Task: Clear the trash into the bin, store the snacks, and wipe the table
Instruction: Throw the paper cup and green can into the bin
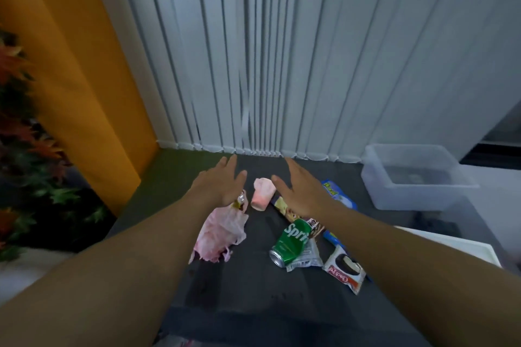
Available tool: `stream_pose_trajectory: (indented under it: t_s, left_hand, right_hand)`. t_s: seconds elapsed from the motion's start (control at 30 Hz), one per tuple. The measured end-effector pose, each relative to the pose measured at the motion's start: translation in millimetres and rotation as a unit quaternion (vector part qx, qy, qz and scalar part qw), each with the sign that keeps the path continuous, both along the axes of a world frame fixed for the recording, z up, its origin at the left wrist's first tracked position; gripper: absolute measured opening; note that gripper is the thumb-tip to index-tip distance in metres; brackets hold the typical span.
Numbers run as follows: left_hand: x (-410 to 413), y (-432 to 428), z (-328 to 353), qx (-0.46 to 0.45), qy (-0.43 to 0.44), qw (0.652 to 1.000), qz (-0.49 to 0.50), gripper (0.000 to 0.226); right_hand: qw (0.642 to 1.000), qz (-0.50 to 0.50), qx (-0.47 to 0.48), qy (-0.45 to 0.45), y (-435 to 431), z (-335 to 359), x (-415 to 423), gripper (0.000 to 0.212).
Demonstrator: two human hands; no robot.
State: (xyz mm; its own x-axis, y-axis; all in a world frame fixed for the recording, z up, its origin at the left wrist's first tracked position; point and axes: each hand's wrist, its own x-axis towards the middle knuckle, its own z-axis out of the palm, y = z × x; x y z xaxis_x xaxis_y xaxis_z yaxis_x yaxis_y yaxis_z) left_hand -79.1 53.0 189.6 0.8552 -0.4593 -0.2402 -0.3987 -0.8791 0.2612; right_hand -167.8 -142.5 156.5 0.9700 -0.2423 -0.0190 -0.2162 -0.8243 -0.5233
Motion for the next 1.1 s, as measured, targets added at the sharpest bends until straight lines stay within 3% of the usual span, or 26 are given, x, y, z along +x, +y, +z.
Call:
stream_pose_trajectory:
  t_s: [0.3, 0.5, 0.9, 1.1]
  left_hand:
    - [15, -33, -9, 0.007, 0.003, 0.995, -0.096, 0.069]
    - [21, -62, -24, 0.016, 0.012, 0.993, -0.114, 0.069]
    - [67, -101, -89, 0.056, 0.057, 0.994, -0.070, 0.080]
    - [82, -112, -137, 0.062, 0.087, 0.994, -0.017, 0.084]
  right_hand:
    - [0.992, -0.120, 0.031, 0.012, -16, -8, -36, 0.079]
    - [0.988, -0.142, 0.029, 0.044, -38, -21, -41, 0.082]
    - [0.989, -0.065, 0.063, 0.118, -79, -78, 13, 0.081]
    - [0.981, 0.001, 0.066, 0.181, -90, -123, 33, 0.063]
